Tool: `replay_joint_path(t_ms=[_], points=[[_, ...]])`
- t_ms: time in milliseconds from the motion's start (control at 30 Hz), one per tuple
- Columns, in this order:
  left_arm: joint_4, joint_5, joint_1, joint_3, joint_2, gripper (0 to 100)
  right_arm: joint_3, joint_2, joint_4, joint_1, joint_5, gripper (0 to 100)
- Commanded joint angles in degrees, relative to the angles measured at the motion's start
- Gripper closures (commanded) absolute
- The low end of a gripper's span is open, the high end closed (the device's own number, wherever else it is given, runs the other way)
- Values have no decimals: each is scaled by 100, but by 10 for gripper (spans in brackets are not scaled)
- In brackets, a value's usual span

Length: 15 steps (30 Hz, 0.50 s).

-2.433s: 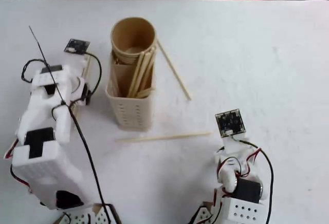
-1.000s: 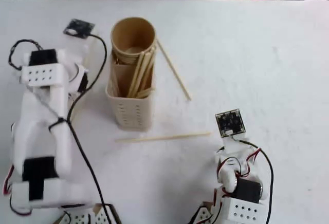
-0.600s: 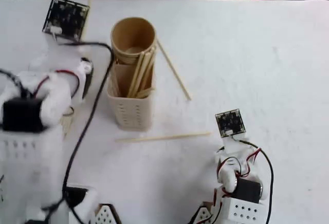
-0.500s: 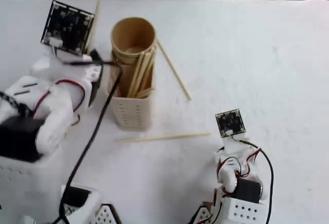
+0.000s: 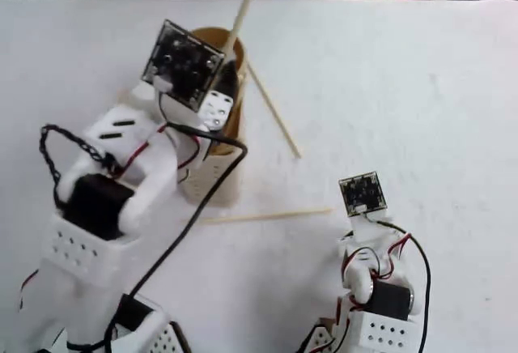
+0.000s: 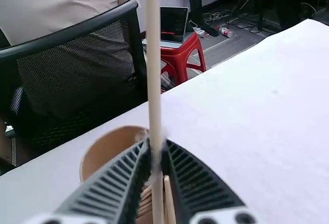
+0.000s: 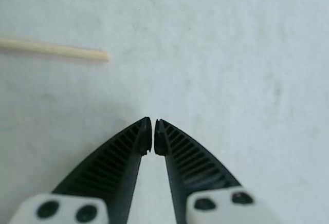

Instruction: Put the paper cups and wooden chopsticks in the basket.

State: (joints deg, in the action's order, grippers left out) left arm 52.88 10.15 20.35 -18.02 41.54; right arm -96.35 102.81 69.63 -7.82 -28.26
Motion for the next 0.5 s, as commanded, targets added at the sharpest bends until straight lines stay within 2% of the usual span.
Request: replay_joint_path(t_ms=[0,467], points=[[-519,176,48,-343,145,943,-53,40,13,-57,-53,974],[-440,290,13,-668,242,884,-53,40,13,-57,-53,974]])
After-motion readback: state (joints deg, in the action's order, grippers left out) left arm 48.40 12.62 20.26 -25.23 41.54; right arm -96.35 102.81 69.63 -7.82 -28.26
